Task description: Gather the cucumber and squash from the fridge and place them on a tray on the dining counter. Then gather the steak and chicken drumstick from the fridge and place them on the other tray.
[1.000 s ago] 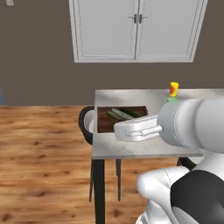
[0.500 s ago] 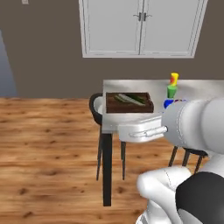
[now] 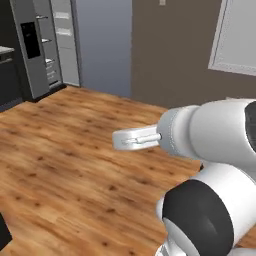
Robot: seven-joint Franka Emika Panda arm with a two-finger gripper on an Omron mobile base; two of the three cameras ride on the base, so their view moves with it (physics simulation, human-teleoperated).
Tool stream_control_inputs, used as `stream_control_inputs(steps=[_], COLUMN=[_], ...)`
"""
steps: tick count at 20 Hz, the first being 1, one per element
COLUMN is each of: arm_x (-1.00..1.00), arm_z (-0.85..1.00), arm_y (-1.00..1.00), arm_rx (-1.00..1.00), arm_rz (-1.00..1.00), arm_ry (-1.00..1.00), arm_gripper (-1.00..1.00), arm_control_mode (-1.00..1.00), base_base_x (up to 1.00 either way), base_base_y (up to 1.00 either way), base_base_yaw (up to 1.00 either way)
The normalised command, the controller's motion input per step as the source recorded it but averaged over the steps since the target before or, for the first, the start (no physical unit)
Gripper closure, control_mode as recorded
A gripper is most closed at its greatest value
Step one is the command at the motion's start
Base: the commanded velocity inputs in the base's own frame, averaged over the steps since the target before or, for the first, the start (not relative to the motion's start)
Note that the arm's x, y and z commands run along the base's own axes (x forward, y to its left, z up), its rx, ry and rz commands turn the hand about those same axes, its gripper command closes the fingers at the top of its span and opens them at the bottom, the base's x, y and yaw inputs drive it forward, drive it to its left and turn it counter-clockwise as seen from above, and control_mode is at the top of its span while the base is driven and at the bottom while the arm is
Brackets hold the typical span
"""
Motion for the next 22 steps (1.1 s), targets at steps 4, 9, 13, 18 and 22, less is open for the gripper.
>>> stream_control_inputs(steps=[4, 9, 13, 18, 22], arm_x=[0.00, 0.00, 0.00, 0.00, 0.00], arm_z=[0.00, 0.00, 0.00, 0.00, 0.00], arm_y=[0.00, 0.00, 0.00, 0.00, 0.00], arm_rx=[0.00, 0.00, 0.00, 0.00, 0.00], arm_rz=[0.00, 0.00, 0.00, 0.00, 0.00], arm_ry=[0.00, 0.00, 0.00, 0.00, 0.00], arm_gripper=[-1.00, -1.00, -1.00, -1.00, -1.00], arm_control_mode=[1.00, 1.00, 1.00, 1.00, 1.00], base_base_x=[0.82, 1.00, 1.00, 1.00, 1.00], base_base_y=[-0.09, -0.57, -0.55, 0.00, 0.79], base_base_yaw=[0.82, 0.34, 0.10, 0.01, -0.05])
